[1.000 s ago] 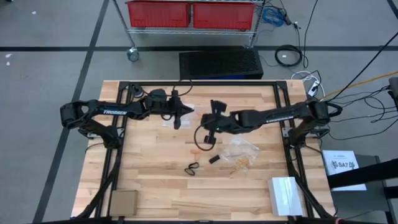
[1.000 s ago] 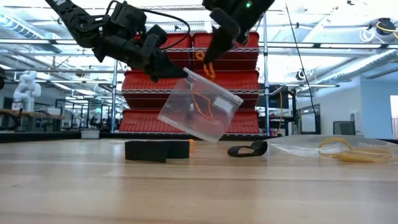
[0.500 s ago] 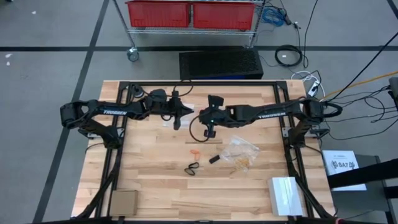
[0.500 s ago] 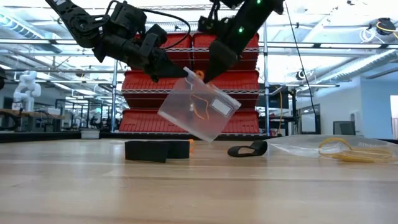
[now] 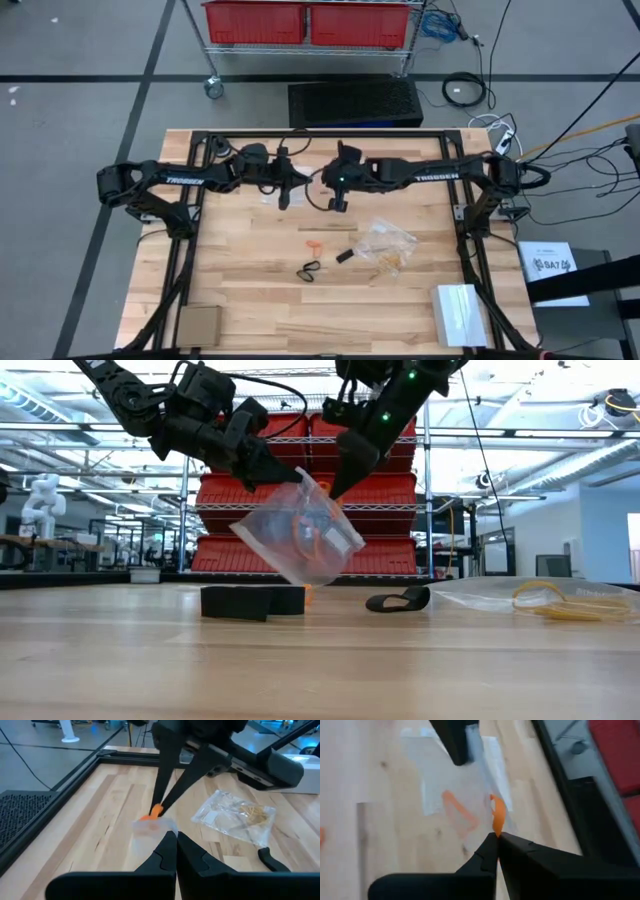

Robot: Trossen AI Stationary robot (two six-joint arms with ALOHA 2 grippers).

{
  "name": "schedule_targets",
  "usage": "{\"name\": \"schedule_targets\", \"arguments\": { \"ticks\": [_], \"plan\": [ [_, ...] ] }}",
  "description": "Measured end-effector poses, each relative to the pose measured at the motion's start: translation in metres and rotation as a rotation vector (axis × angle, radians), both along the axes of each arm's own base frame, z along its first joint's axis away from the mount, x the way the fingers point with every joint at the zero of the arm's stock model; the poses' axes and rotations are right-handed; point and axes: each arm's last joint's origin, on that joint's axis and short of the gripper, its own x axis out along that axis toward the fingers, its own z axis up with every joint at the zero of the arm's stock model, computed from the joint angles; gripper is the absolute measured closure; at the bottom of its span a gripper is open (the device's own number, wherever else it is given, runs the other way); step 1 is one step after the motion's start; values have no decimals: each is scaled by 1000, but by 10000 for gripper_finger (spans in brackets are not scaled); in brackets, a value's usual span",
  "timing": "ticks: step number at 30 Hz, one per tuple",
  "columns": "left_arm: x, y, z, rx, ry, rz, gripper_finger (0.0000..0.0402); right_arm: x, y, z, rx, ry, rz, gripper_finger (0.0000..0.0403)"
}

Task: Sort rubber bands
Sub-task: Put the orange rubber band into the top right transparent zip lock bag

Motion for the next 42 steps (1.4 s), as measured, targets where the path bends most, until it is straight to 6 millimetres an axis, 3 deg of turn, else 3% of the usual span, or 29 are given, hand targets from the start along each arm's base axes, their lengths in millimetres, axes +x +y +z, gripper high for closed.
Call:
{"name": "schedule_targets", "arguments": {
  "ticks": [6,15,25,36,42],
  "plan": [
    [0,-1,0,0,-3,-10,401,1,-4,-2,70,-13,49,398],
    [0,-2,0,-9,-4,-44,401,-2,-14,0,66,-7,81,350],
    [0,-3,0,-15,-7,-70,401,-9,-20,7,70,5,67,365],
    [0,-3,0,-16,-5,-72,401,-6,-9,46,92,26,73,251],
    [0,-3,0,-16,-4,-71,401,-8,-9,61,98,29,65,231]
  ]
}}
